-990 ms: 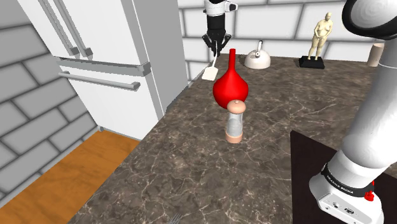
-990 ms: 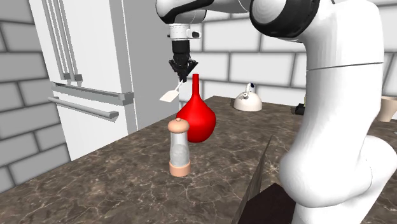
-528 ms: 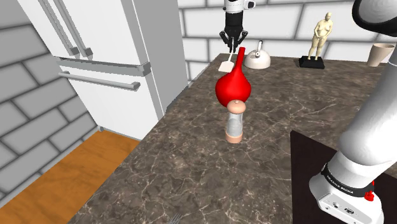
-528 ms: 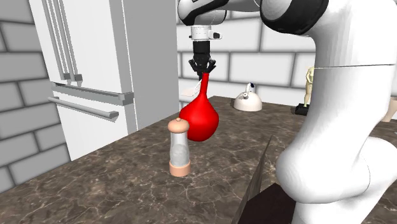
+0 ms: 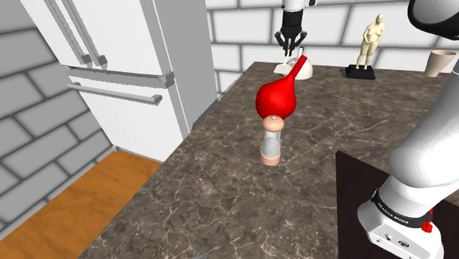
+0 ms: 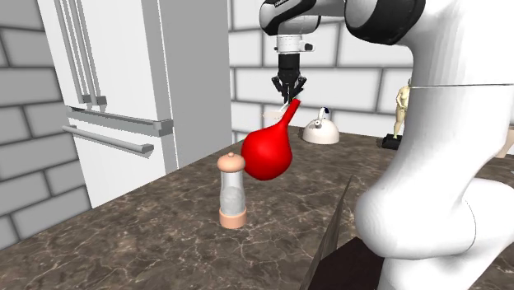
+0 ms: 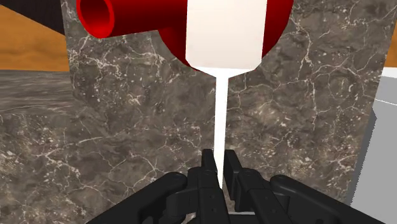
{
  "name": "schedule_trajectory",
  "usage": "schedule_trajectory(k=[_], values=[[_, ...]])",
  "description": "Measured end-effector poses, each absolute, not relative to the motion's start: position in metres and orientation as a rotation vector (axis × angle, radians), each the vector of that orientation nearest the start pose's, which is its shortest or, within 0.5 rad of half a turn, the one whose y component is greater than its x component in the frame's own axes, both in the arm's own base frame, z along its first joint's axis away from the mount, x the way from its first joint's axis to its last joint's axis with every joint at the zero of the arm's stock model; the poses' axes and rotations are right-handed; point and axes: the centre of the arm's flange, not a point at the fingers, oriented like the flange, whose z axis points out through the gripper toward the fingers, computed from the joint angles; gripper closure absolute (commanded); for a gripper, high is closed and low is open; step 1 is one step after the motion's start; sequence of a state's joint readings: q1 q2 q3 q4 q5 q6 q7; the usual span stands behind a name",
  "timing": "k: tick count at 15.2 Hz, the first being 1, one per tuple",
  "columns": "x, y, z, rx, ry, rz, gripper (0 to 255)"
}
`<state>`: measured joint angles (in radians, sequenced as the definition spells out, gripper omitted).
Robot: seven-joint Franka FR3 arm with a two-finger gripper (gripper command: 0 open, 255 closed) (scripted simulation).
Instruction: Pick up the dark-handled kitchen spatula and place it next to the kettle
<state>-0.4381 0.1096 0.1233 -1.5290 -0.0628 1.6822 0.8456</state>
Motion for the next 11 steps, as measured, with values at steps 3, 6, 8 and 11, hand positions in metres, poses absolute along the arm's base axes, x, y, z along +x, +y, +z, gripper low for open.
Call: schedule_trajectory(k=[3,6,8,11], values=[[0.557,-0.231,0.593,-2.661,1.734,-0.089,255],[0.545,-0.27,0.591,-2.66,1.735,-0.088,255],[0.54,-0.298,0.589,-2.66,1.735,-0.088,255],[0.529,-0.334,0.588,-2.66,1.734,-0.089,255]])
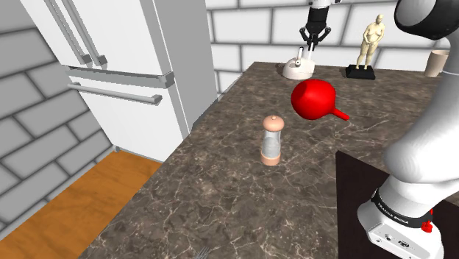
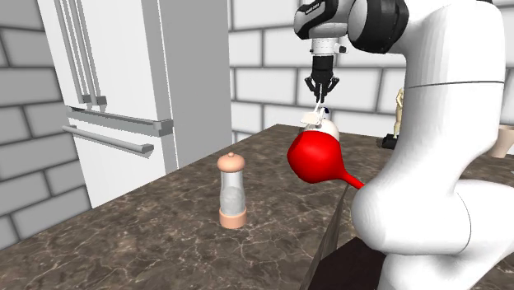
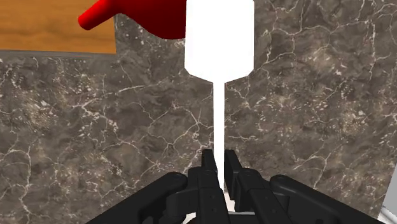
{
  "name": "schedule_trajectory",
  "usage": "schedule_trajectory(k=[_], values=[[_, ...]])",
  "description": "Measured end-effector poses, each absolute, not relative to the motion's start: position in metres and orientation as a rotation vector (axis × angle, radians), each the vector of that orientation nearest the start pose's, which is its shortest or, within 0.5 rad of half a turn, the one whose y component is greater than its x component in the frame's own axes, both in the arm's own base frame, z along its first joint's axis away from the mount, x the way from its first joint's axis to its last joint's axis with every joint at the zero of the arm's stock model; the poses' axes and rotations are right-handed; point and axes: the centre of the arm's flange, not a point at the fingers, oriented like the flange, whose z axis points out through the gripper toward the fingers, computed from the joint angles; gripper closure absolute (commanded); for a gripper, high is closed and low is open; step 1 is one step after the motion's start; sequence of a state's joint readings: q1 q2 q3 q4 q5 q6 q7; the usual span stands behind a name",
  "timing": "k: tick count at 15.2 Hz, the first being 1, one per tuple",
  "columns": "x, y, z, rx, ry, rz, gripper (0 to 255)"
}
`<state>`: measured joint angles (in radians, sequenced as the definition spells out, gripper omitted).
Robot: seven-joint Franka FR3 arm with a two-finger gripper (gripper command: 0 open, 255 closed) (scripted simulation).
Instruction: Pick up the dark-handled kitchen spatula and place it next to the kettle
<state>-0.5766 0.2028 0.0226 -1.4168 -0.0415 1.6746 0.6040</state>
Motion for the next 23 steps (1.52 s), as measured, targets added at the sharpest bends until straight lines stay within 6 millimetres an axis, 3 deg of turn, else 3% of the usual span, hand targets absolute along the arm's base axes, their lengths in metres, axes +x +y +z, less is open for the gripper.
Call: schedule_trajectory(k=[6,8,23], values=[[0.507,-0.41,0.591,-2.661,1.735,-0.09,255],[0.502,-0.426,0.589,-2.661,1.734,-0.088,255],[0.501,-0.433,0.512,-2.662,1.733,-0.088,255]])
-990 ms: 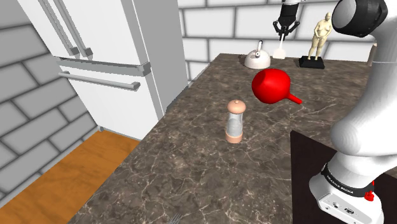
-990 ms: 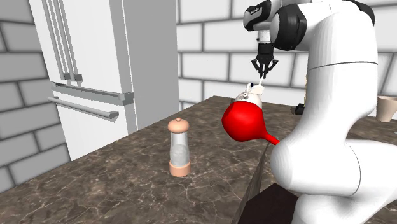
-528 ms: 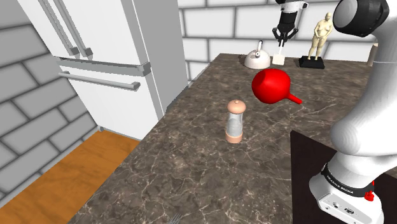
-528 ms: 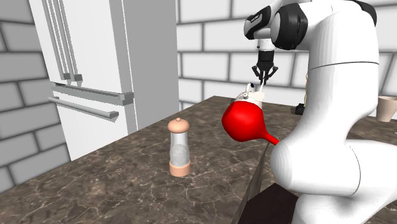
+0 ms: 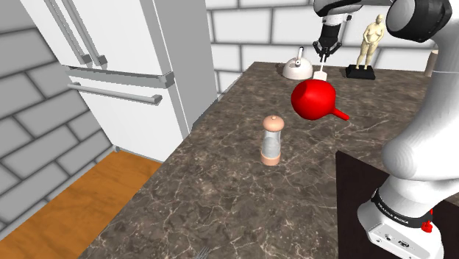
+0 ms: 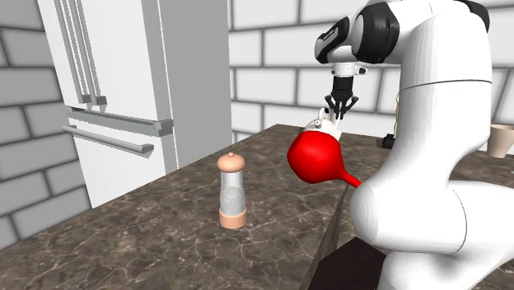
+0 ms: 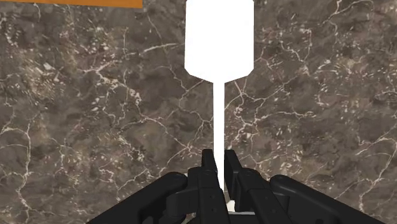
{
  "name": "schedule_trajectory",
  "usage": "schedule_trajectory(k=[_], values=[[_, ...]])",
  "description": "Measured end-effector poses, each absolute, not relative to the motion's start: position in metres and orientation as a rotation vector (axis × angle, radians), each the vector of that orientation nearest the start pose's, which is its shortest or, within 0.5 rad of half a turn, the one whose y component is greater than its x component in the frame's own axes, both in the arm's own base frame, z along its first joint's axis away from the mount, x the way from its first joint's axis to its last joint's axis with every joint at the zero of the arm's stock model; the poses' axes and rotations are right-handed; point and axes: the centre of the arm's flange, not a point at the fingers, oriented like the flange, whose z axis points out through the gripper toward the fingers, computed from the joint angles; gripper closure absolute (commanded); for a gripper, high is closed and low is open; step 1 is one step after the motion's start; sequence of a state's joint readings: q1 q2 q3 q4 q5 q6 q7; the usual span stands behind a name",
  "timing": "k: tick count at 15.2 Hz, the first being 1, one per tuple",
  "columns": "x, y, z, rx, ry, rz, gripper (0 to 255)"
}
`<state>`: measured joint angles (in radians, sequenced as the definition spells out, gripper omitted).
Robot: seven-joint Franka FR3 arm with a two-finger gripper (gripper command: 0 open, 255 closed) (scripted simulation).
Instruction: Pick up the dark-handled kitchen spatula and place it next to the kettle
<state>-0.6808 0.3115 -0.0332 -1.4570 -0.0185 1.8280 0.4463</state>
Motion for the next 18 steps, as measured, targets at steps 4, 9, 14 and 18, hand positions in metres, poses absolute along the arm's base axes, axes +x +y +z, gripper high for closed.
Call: schedule_trajectory(k=[4,9,14,18], values=[[0.501,-0.434,0.491,-2.662,1.733,-0.088,255],[0.5,-0.432,0.462,-2.662,1.733,-0.088,255],[0.5,-0.434,0.438,-2.662,1.733,-0.088,255],[0.5,-0.434,0.416,-2.662,1.732,-0.088,255]])
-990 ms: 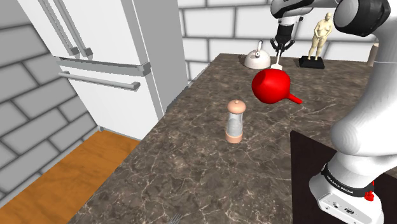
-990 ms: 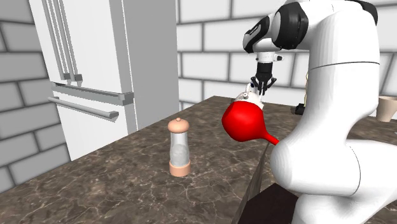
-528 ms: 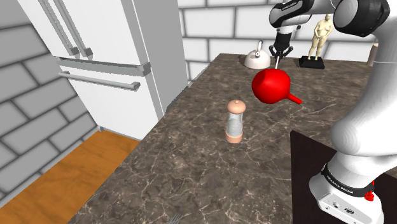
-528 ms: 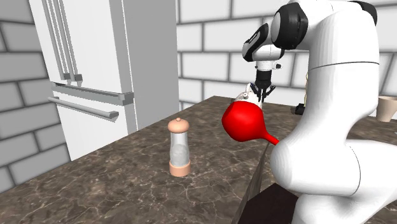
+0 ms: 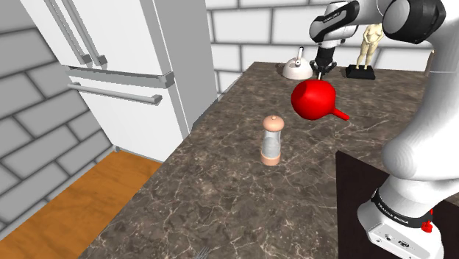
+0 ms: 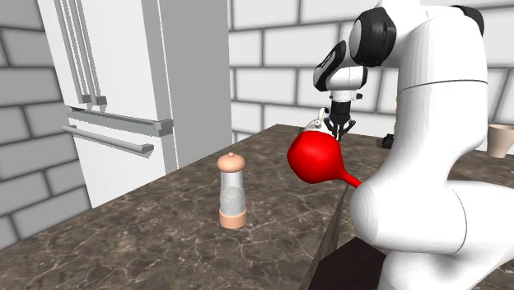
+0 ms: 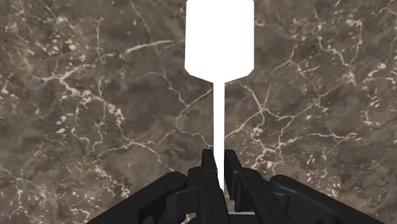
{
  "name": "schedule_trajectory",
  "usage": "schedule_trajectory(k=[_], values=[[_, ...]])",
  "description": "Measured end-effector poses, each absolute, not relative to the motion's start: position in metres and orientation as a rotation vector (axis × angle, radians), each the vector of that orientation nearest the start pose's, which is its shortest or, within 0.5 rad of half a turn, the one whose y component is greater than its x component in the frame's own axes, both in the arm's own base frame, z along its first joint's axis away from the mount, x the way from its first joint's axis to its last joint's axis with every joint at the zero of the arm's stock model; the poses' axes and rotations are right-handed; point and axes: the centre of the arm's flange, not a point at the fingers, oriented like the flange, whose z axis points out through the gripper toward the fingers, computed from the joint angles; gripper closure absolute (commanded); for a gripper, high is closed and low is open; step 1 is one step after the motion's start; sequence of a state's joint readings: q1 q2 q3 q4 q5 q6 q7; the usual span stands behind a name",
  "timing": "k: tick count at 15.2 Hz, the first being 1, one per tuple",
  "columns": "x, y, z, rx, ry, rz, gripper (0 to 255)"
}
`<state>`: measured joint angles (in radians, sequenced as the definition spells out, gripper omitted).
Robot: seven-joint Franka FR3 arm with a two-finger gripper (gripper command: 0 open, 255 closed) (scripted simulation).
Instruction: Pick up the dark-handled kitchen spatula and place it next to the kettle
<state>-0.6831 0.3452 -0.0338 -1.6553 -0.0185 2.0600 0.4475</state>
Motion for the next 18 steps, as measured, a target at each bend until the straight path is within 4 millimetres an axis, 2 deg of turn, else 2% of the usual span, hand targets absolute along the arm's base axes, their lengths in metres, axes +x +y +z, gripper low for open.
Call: schedule_trajectory(k=[12,18], values=[[0.502,-0.434,0.353,-2.662,1.733,-0.088,255],[0.501,-0.433,0.351,-2.662,1.733,-0.089,255]])
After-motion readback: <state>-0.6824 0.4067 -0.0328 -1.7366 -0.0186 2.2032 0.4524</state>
